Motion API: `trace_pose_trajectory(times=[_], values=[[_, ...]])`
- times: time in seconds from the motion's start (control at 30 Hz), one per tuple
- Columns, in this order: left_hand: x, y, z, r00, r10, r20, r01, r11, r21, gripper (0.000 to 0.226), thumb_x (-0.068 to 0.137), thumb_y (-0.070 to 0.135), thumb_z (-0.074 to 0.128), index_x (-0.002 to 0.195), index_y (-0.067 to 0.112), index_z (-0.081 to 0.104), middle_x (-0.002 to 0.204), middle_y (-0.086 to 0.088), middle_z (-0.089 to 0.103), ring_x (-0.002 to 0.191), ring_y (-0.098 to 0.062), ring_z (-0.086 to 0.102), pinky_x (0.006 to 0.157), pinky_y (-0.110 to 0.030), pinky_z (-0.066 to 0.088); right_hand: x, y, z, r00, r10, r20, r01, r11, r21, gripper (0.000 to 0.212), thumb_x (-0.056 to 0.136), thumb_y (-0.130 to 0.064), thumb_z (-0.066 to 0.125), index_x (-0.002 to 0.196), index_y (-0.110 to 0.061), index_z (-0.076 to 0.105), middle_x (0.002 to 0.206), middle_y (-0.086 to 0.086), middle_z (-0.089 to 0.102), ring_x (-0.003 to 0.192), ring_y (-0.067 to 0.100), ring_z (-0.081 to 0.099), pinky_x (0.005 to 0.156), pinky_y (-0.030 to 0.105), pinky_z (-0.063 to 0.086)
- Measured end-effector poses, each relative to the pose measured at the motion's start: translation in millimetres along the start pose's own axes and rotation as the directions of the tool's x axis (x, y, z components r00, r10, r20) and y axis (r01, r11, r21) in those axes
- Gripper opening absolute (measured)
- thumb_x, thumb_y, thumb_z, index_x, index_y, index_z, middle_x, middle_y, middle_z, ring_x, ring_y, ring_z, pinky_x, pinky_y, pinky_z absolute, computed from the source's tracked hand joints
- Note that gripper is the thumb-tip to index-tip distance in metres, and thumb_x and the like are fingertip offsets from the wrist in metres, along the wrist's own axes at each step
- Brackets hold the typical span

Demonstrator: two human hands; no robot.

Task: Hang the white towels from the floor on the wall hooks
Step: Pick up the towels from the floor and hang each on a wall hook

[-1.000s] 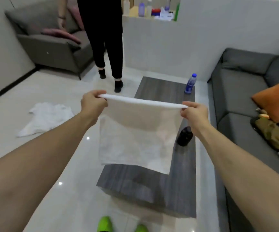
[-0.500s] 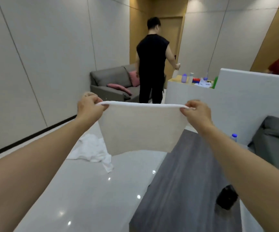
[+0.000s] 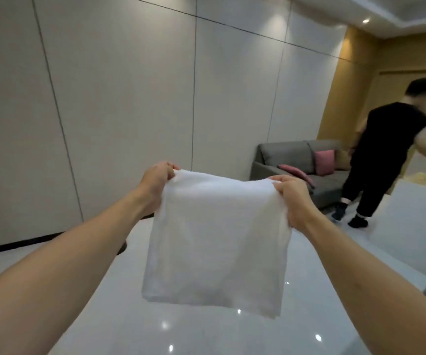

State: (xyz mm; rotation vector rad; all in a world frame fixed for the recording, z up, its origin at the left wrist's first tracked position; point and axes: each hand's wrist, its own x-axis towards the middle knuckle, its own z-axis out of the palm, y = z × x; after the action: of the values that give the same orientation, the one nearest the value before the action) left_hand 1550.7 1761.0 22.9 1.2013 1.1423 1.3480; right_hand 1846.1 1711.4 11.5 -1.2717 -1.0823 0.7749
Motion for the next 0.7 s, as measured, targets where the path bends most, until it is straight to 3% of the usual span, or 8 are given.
trace_pose_trajectory(times=[0.03, 0.1, 0.2, 0.27, 0.33, 0.47, 0.57, 0.7], values=[[1, 0, -30, 0.999, -0.037, 0.019, 0.037, 0.999, -0.016, 0.025, 0.079, 0.001, 0.047, 0.061, 0.014, 0.059, 0.058, -0.003, 0.053, 0.057, -0.023, 0.047, 0.046, -0.021, 0.039, 0, -1, 31, 0.996, 0.021, 0.082, -0.021, 1.000, 0.001, 0.011, 0.085, -0.014, 0.067, 0.078, -0.007, 0.073, 0.077, 0.008, 0.069, 0.071, 0.024, 0.062, 0.060, 0.029, 0.052], [0, -1, -92, 0.991, -0.095, 0.099, 0.094, 0.995, 0.012, 0.023, 0.086, 0.026, 0.064, 0.068, 0.012, 0.064, 0.065, -0.006, 0.057, 0.060, -0.024, 0.052, 0.049, -0.023, 0.042, 0, -2, 92, 0.962, 0.039, 0.270, -0.032, 0.999, -0.031, 0.031, 0.078, -0.040, 0.079, 0.063, -0.015, 0.067, 0.061, 0.002, 0.061, 0.055, 0.017, 0.057, 0.047, 0.024, 0.046], [-3, 1, -190, 0.988, -0.092, 0.126, 0.053, 0.956, 0.288, 0.053, 0.069, 0.058, 0.078, 0.086, 0.009, 0.067, 0.080, -0.011, 0.063, 0.070, -0.021, 0.059, 0.055, -0.025, 0.045, 3, -4, 180, 0.843, 0.066, 0.534, -0.003, 0.993, -0.118, 0.046, 0.061, -0.049, 0.088, 0.069, -0.007, 0.069, 0.066, 0.005, 0.067, 0.057, 0.019, 0.063, 0.053, 0.027, 0.050], [-12, 3, -251, 0.984, -0.139, 0.109, 0.074, 0.884, 0.462, 0.047, 0.064, 0.051, 0.083, 0.090, 0.013, 0.074, 0.088, -0.007, 0.073, 0.074, -0.019, 0.068, 0.057, -0.024, 0.050, 6, -3, 239, 0.778, 0.055, 0.626, 0.044, 0.989, -0.142, 0.050, 0.065, -0.040, 0.088, 0.082, 0.002, 0.068, 0.072, 0.009, 0.067, 0.064, 0.021, 0.063, 0.059, 0.029, 0.049], [-21, 2, -306, 0.987, -0.158, 0.040, 0.109, 0.823, 0.557, 0.040, 0.062, 0.041, 0.088, 0.092, 0.017, 0.077, 0.086, -0.005, 0.076, 0.074, -0.017, 0.071, 0.060, -0.025, 0.052, 4, -1, 298, 0.706, 0.019, 0.708, 0.082, 0.991, -0.109, 0.041, 0.068, -0.036, 0.086, 0.080, -0.001, 0.068, 0.072, 0.007, 0.065, 0.062, 0.019, 0.061, 0.058, 0.026, 0.047], [-31, -7, -400, 0.967, -0.009, -0.253, 0.162, 0.791, 0.590, 0.021, 0.073, 0.028, 0.086, 0.083, 0.011, 0.076, 0.069, 0.003, 0.063, 0.067, -0.010, 0.055, 0.061, -0.025, 0.038, -1, 5, 427, 0.564, -0.034, 0.825, 0.162, 0.984, -0.070, 0.019, 0.078, -0.023, 0.082, 0.074, -0.011, 0.068, 0.065, 0.002, 0.063, 0.056, 0.015, 0.059, 0.049, 0.021, 0.043], [-30, -4, -466, 0.911, 0.045, -0.410, 0.250, 0.732, 0.634, 0.014, 0.074, 0.029, 0.084, 0.078, 0.017, 0.077, 0.068, 0.005, 0.061, 0.066, -0.009, 0.051, 0.061, -0.025, 0.034, -5, 9, 534, 0.428, -0.110, 0.897, 0.421, 0.902, -0.090, 0.016, 0.086, -0.015, 0.074, 0.074, -0.009, 0.065, 0.065, 0.001, 0.060, 0.060, 0.015, 0.056, 0.054, 0.023, 0.042], [-25, 12, -548, 0.827, 0.103, -0.553, 0.445, 0.483, 0.754, 0.008, 0.071, 0.034, 0.082, 0.069, 0.028, 0.076, 0.073, 0.006, 0.069, 0.069, -0.012, 0.060, 0.055, -0.024, 0.042, -22, -1, 670, 0.238, -0.212, 0.948, 0.694, 0.720, -0.013, 0.016, 0.086, -0.012, 0.066, 0.075, -0.021, 0.060, 0.068, -0.004, 0.057, 0.064, 0.012, 0.053, 0.056, 0.024, 0.041]])
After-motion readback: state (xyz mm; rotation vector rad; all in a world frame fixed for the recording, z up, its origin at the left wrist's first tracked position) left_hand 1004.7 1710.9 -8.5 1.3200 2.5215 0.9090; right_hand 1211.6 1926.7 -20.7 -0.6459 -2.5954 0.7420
